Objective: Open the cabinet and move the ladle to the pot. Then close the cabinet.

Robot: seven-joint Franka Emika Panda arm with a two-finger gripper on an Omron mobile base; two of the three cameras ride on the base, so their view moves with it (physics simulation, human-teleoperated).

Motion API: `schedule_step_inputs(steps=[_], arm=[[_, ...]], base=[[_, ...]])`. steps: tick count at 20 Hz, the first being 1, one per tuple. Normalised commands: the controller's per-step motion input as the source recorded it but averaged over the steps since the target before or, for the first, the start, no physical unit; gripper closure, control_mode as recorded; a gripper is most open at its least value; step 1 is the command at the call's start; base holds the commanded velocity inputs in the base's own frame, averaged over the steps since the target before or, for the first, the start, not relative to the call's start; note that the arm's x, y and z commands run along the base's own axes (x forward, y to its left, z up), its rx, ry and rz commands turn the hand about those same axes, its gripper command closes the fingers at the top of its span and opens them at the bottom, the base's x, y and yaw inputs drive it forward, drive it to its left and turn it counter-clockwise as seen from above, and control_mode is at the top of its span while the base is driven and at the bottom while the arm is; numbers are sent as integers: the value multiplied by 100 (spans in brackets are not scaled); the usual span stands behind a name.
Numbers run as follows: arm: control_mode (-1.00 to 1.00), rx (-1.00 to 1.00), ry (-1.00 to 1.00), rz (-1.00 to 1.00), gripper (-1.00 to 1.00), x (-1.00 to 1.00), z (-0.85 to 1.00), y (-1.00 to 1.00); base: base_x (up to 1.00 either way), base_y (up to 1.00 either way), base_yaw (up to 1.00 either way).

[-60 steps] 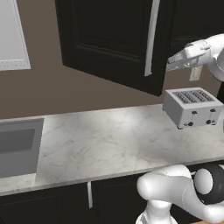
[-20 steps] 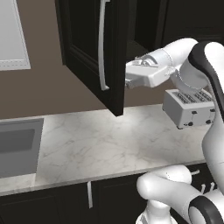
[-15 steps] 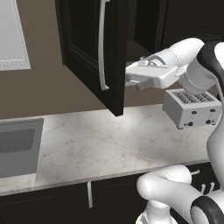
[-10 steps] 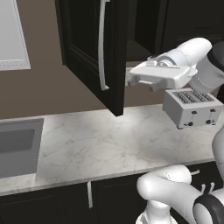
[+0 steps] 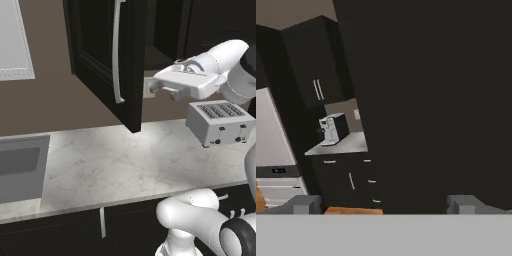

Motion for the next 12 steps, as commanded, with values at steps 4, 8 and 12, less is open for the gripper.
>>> schedule_step_inputs(steps=[4, 8, 12], arm=[[-100, 0, 0, -28, -100, 16, 0, -13], [-100, 0, 0, -34, -100, 4, 0, -15], [-100, 0, 0, -22, -100, 14, 0, -7]], base=[[0, 0, 0], [0, 0, 0], [0, 0, 0]])
